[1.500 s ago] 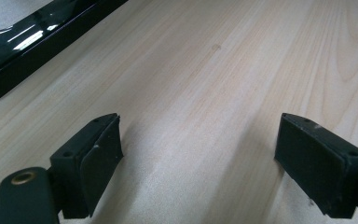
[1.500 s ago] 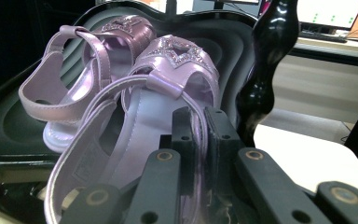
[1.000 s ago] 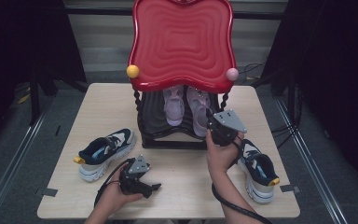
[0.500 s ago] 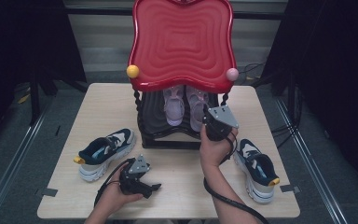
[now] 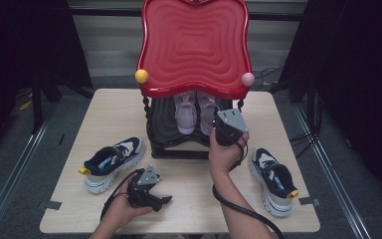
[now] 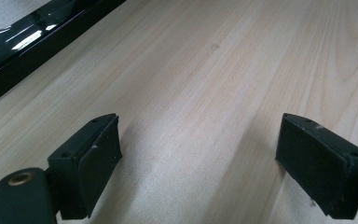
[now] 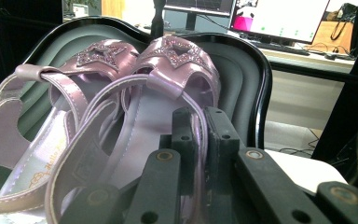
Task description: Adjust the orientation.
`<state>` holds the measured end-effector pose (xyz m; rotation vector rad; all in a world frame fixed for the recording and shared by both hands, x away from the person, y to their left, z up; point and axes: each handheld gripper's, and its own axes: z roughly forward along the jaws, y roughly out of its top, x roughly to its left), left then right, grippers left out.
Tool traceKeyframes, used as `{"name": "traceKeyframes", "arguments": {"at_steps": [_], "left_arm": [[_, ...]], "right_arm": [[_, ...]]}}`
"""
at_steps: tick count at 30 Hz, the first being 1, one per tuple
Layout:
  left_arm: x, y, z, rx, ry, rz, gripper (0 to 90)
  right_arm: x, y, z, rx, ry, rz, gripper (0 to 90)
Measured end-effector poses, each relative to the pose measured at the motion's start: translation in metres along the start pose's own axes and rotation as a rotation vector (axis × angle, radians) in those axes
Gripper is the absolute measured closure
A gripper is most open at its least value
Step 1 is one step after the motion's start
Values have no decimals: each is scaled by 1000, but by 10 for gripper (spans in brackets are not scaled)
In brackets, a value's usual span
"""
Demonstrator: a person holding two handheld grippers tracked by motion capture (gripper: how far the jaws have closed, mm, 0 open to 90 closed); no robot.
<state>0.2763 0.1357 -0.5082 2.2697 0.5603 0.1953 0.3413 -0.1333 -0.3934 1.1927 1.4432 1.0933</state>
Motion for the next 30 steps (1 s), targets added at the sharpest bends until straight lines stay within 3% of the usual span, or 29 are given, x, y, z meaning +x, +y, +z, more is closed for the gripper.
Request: {"name": "traceKeyframes", "arguments": {"at_steps": [14, 18, 30], "left_arm": [[0, 0, 0, 4, 1, -2, 130], [0, 0, 0, 3, 0, -1, 130], [0, 0, 0, 3, -1, -1, 129]], "right_arm": [[6, -1, 11, 7, -25, -13, 827], [5, -2, 14, 16, -28, 3, 827], [7, -7, 19, 26, -18, 6, 824]]}}
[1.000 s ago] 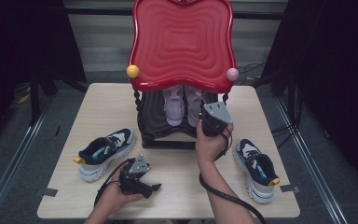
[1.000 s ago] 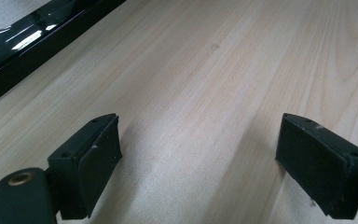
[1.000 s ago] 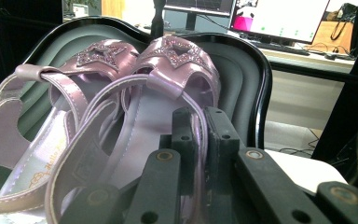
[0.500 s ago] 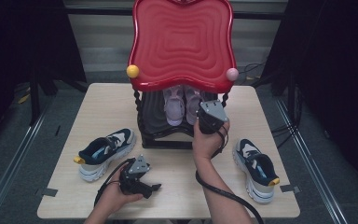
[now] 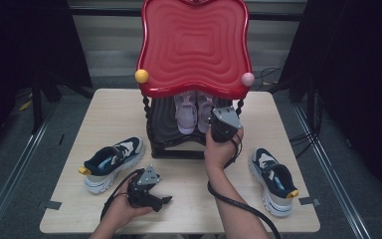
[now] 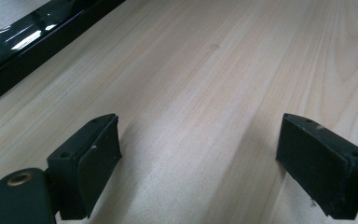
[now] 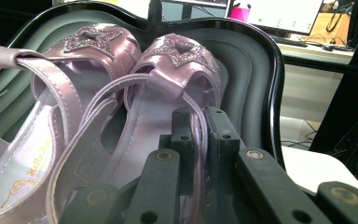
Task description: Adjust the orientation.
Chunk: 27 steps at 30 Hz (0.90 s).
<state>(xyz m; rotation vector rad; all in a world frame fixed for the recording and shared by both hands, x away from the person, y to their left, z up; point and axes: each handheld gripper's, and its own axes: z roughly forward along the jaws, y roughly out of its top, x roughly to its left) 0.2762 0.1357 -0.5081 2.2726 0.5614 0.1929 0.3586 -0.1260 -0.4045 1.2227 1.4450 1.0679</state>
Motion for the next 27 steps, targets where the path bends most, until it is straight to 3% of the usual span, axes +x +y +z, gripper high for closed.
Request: {"name": "traceKeyframes", "arguments": {"at_steps": [19, 27], "left_arm": [[0, 0, 0, 1, -1, 0, 128], [0, 0, 0, 1, -2, 0, 128]], "right_arm": [[4, -10, -4, 24, 21, -72, 811], [4, -11, -5, 35, 39, -58, 801]]}}
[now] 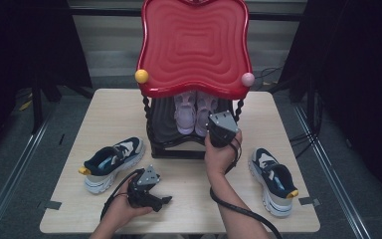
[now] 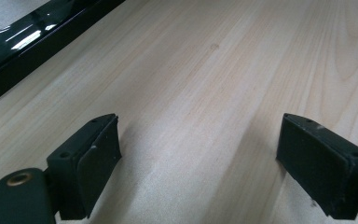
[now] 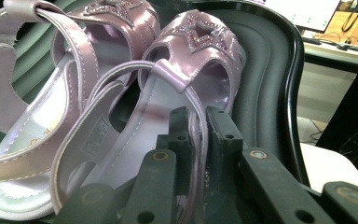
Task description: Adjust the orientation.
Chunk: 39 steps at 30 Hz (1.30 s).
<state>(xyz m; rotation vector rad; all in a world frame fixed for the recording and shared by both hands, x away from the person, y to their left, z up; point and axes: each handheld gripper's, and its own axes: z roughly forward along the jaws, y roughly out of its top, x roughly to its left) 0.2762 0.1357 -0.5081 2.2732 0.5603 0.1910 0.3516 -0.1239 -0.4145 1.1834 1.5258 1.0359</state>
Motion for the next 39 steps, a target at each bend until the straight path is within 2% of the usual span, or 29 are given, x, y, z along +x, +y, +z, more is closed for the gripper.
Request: {"name": "traceKeyframes", "arguments": {"at_steps": [7, 11, 16, 19, 27, 29, 33, 39], "left_arm": [[0, 0, 0, 0, 1, 0, 128], [0, 0, 0, 0, 1, 0, 128], [0, 0, 0, 0, 1, 0, 128], [0, 0, 0, 0, 1, -1, 127], [0, 0, 0, 0, 1, -1, 127], [0, 0, 0, 0, 0, 0, 127], [0, 0, 0, 0, 0, 0, 127], [0, 0, 0, -1, -6, 2, 119]], "right_arm": [[-2, 1, -1, 2, 20, -7, 761], [1, 3, -3, -6, 28, -39, 717], [1, 5, -6, -15, 39, -44, 680], [2, 8, -9, -20, 50, -69, 652], [0, 9, -19, -34, 87, -59, 587], [0, 11, -22, -36, 105, -52, 564], [1, 12, -29, -38, 134, -67, 522], [-1, 10, -40, -8, 219, -43, 421]]}}
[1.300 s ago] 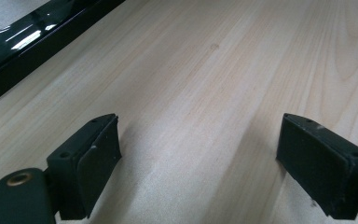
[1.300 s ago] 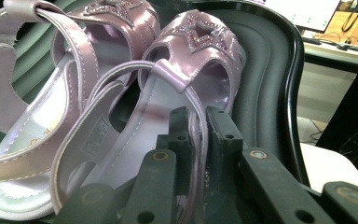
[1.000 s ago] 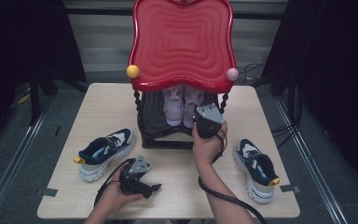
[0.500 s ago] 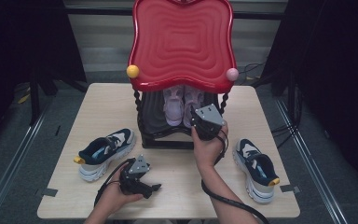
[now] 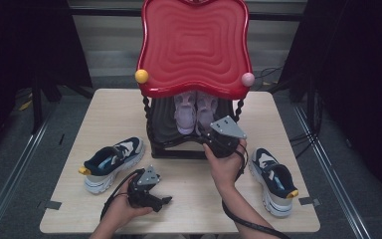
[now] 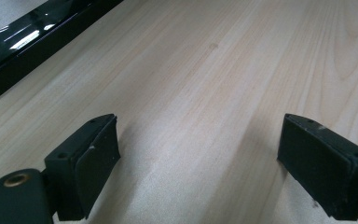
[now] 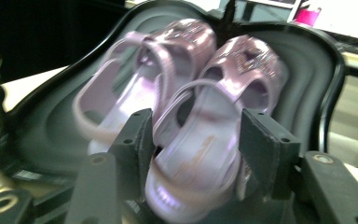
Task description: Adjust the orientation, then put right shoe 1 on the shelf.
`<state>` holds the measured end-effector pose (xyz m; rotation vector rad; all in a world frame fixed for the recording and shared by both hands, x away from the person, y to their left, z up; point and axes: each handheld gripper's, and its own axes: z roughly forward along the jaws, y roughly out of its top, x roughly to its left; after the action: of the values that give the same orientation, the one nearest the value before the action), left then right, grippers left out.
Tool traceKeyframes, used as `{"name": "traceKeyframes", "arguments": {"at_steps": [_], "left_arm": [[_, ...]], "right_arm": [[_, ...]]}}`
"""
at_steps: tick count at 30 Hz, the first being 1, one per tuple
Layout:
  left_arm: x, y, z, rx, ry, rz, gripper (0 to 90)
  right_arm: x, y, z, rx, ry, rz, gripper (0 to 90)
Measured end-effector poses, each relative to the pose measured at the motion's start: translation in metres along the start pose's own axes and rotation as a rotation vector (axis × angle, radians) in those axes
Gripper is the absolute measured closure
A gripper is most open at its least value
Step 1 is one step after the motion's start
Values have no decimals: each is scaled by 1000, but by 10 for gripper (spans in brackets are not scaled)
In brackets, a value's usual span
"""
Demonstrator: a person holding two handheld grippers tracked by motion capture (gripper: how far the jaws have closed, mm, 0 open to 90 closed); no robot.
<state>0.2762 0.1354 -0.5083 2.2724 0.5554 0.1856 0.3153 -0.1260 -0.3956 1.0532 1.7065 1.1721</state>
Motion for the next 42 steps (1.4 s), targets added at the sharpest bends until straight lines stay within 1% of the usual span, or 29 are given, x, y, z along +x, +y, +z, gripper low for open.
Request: {"name": "traceKeyframes", "arguments": {"at_steps": [1, 2, 6, 8, 13, 17, 18, 20, 24, 27, 28, 31, 32, 34, 42], "left_arm": [[0, 0, 0, 4, 2, 4, 119], [0, 0, 0, -1, 0, -1, 119], [0, 0, 0, 3, 0, 5, 120], [0, 0, 0, -1, 0, 0, 119], [0, 0, 0, -1, -1, 0, 119], [0, 0, 0, 2, -1, 4, 119], [0, 0, 0, -1, -1, 0, 120], [0, 0, 0, 2, -1, 4, 119], [0, 0, 0, -1, -1, 0, 119], [0, 0, 0, 3, -1, 4, 120], [0, 0, 0, 2, -1, 4, 120], [0, 0, 0, 2, -1, 4, 120], [0, 0, 0, 2, -1, 4, 119], [0, 0, 0, -1, -1, 0, 119], [0, 0, 0, 3, -1, 4, 119]], "right_arm": [[0, -1, -2, 3, 16, -2, 410], [0, -3, -4, 3, 27, 0, 400], [1, -9, -13, 28, 90, 15, 361], [1, -11, -18, 33, 114, 21, 352], [2, -16, -26, 62, 180, 16, 324], [3, -21, -33, 90, 222, -1, 305], [4, -23, -34, 96, 233, 2, 302], [3, -26, -37, 107, 256, 2, 293], [2, -33, -40, 132, 282, -11, 283], [1, -39, -41, 148, 302, -13, 264], [0, -41, -42, 161, 307, -15, 262], [-1, -47, -43, 179, 322, -8, 254], [-2, -49, -44, 184, 319, -20, 253], [-2, -54, -45, 193, 335, -12, 248], [-2, -71, -49, 241, 378, -26, 230]]}}
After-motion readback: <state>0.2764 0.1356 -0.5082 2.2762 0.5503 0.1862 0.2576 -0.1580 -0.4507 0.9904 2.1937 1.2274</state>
